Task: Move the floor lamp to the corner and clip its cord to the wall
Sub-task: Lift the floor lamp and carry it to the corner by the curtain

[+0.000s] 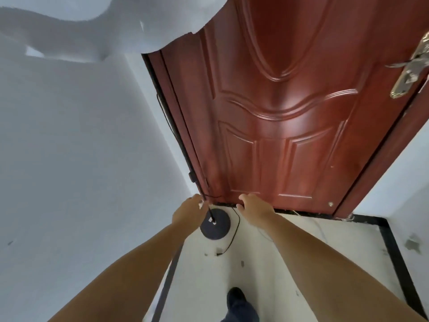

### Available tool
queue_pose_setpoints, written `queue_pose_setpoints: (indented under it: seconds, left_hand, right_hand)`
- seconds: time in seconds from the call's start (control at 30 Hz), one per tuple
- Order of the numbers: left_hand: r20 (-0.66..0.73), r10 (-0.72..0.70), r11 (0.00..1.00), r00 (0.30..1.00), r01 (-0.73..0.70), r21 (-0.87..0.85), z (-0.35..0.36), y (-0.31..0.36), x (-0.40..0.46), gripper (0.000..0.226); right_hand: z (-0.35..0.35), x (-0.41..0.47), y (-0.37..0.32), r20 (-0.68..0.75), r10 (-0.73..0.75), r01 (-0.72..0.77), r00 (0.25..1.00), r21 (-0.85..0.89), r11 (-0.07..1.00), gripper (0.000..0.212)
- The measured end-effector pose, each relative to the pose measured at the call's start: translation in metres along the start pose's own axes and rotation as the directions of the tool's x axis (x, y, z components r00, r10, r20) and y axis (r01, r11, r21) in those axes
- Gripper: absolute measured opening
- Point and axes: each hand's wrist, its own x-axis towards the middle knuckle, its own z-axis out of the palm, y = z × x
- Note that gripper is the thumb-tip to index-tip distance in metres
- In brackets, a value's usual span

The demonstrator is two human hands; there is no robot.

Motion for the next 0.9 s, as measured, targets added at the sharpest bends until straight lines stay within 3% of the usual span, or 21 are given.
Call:
queue_pose_setpoints:
  seconds: [0.13,0.27,0.37,0.5,0.63,0.83,0.9]
  left_hand:
    - [0.011,-0.195,0.974,0.981,0.195,-0.118,0.016,-0.005,0.099,0.04]
    - [-0.031,-0.446,0.804,0.894,0.385,-0.452,0.061,-0.024,0.188,0.08]
    - [-0.14,-0.473,0.667,0.87,0.25,-0.702,0.093,-0.042,0.245,0.083]
    - [-0.321,-0.564,0.546,0.761,0.052,-0.836,0.115,-0.061,0.298,0.019]
    - [-0.369,-0.55,0.501,0.749,-0.058,-0.864,0.124,-0.074,0.327,0.025]
    - [-0.472,-0.423,0.499,0.773,-0.236,-0.834,0.126,-0.084,0.336,0.014]
    - [-0.502,-0.4,0.509,0.767,-0.27,-0.818,0.127,-0.088,0.339,0.018]
  right_hand:
    - [0.016,0.108,0.011,-0.023,-0.024,0.025,0.999,0.087,0.996,0.043]
    - [0.066,0.206,0.038,0.018,-0.047,0.045,0.999,0.121,0.992,0.041]
    - [0.122,0.262,0.072,0.102,-0.048,0.038,0.994,0.102,0.994,0.041]
    - [0.194,0.316,0.113,0.22,0.052,-0.065,0.974,0.055,0.996,0.041]
    - [0.246,0.361,0.115,0.25,0.184,-0.214,0.951,0.096,0.972,0.041]
    - [0.304,0.435,0.099,0.075,0.167,-0.18,0.983,0.229,0.956,0.06]
    - [0.318,0.457,0.105,0.094,0.17,-0.184,0.981,0.172,0.968,0.059]
